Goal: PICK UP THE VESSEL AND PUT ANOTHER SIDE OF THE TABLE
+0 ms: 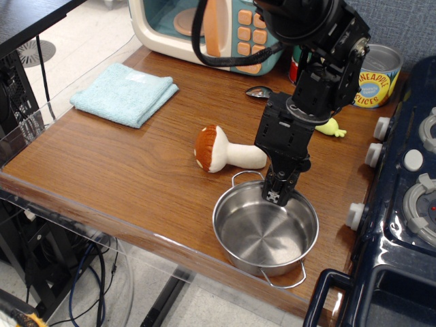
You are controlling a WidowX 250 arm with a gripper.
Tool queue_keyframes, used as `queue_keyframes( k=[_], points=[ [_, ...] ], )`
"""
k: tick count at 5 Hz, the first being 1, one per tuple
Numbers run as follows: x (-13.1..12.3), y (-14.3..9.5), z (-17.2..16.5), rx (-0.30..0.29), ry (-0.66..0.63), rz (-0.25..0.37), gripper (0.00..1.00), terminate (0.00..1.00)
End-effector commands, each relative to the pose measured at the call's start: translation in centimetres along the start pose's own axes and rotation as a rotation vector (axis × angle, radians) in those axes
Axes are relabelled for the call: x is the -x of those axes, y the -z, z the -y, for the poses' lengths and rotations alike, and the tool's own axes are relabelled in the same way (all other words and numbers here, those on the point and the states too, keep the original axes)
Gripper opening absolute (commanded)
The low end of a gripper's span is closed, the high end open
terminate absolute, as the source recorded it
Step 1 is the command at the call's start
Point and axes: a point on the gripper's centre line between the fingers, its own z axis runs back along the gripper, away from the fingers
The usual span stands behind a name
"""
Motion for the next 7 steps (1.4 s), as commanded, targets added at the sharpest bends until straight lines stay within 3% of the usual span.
queue_keyframes(
  k=[1, 2, 3, 4, 5, 7],
  points=[
    [-0.6, -2.2, 0.5, 0.046, -0.024, -0.027, 1.00, 0.00],
    [-1.2, -3.5, 0.6, 0.061, -0.049, -0.047, 1.00, 0.00],
    [-1.8, -6.2, 0.5, 0.118, -0.048, -0.088, 1.00, 0.00],
    [-2.9, -10.0, 0.3, 0.171, -0.079, -0.176, 1.00, 0.00],
    [-4.4, -11.9, -0.1, 0.214, -0.085, -0.216, 1.00, 0.00],
    [-4.4, -11.9, -0.1, 0.214, -0.085, -0.216, 1.00, 0.00]
  ],
)
